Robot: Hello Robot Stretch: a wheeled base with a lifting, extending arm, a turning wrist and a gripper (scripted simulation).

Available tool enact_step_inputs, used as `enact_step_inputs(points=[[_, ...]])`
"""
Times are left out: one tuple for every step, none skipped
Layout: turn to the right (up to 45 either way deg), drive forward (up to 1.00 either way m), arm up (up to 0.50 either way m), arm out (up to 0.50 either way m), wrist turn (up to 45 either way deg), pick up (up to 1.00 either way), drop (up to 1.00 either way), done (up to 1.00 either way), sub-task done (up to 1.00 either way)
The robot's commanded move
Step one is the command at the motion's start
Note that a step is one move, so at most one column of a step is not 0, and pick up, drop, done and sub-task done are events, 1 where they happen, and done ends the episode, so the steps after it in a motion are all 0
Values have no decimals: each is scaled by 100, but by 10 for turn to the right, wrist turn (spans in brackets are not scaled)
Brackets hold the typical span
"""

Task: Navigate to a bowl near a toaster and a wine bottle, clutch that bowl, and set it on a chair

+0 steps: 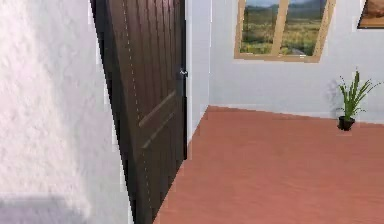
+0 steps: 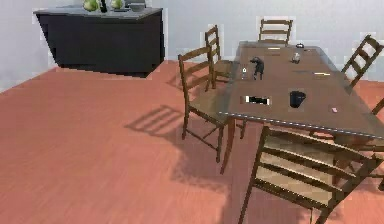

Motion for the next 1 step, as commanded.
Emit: enact_step_inputs(points=[[450,0,0,0,0,0,0,0,0]])
